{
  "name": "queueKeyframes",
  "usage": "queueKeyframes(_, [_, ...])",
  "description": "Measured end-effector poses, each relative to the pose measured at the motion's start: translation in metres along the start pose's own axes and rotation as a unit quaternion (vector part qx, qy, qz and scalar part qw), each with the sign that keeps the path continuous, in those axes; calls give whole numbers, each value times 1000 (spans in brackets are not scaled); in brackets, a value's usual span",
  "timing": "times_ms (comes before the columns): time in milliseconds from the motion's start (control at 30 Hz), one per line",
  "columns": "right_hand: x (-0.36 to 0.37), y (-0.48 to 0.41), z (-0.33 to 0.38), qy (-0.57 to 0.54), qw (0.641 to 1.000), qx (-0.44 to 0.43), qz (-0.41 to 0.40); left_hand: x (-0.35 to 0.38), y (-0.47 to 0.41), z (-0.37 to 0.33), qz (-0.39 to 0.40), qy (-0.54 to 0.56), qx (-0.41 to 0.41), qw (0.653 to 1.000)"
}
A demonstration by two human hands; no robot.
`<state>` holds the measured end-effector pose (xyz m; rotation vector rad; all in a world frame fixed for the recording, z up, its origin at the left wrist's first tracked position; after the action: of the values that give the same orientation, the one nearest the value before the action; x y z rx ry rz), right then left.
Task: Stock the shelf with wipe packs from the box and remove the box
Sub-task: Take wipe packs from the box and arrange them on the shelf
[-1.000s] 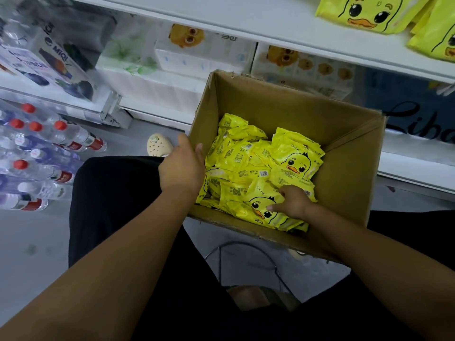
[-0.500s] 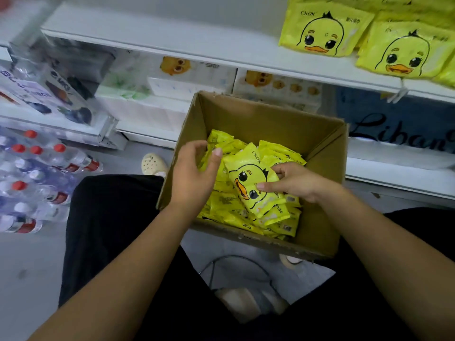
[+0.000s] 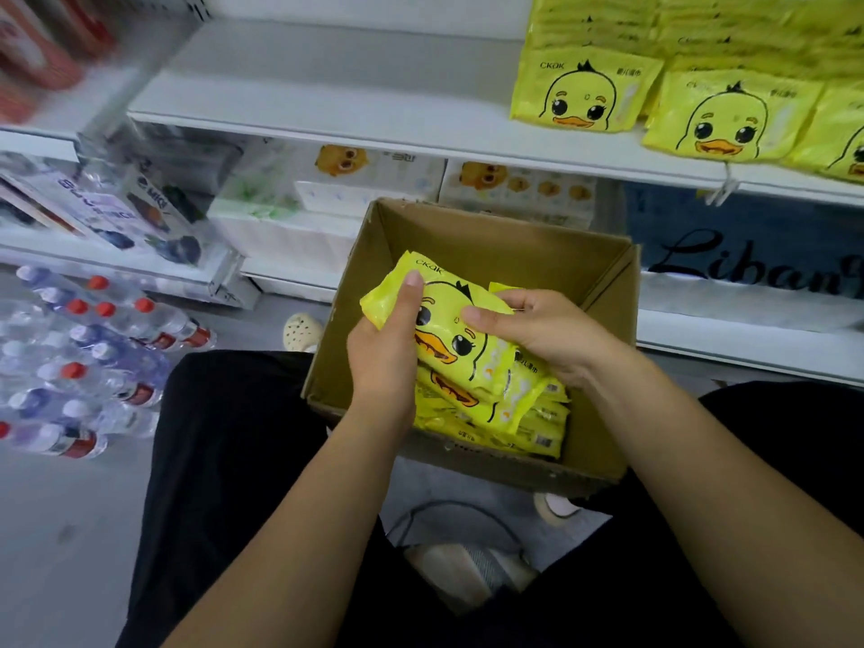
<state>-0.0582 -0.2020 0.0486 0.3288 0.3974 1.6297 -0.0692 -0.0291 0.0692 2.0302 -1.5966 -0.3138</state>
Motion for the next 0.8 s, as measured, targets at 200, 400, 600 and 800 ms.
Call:
queueKeyframes(200, [18,10,3,-172,985,-2,29,-4,-2,-13,-129,-16,75,989])
queueKeyframes(400, [20,6,5,-269,963,-14,4,-2,0,-16,-130,-82,154,976])
queueKeyframes(600, [-9,3,14,-322,946,-30,-13,-11,-7,-8,-39,-226,191,954])
queueKeyframes(800, [-40,3,21,-248,964,-88,-39,-2,-22,-26,61,-288,183,938])
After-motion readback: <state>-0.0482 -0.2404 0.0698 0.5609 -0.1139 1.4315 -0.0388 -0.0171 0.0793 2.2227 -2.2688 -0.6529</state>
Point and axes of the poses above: each hand's wrist, its own y-axis away from the middle knuckle, its own x-axis out of the palm, z = x × y, the point moved 2 cm from there along -y, towards the middle knuckle, and after that the axes turned 5 degrees about -x, right-handed, at the moved point
